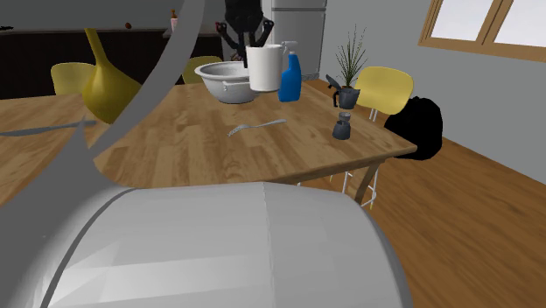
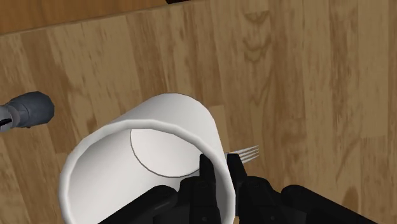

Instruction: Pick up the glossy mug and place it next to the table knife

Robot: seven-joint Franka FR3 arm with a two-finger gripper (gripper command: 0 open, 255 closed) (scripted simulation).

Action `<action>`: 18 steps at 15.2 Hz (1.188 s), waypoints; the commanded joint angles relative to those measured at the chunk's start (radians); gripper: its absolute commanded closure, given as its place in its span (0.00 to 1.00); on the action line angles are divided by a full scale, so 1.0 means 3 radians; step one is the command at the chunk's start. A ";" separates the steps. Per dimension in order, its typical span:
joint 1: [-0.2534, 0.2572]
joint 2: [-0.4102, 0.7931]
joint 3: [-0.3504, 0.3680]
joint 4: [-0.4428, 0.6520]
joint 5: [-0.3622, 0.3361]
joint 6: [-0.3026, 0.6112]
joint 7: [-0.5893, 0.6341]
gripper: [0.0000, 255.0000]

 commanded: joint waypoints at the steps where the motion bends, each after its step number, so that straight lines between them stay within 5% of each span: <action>1: 0.0033 0.0005 0.0039 0.0032 0.0007 -0.0031 0.0068 1.00; 18: 0.0663 0.0618 0.0704 0.0473 0.0040 0.0073 0.1359 1.00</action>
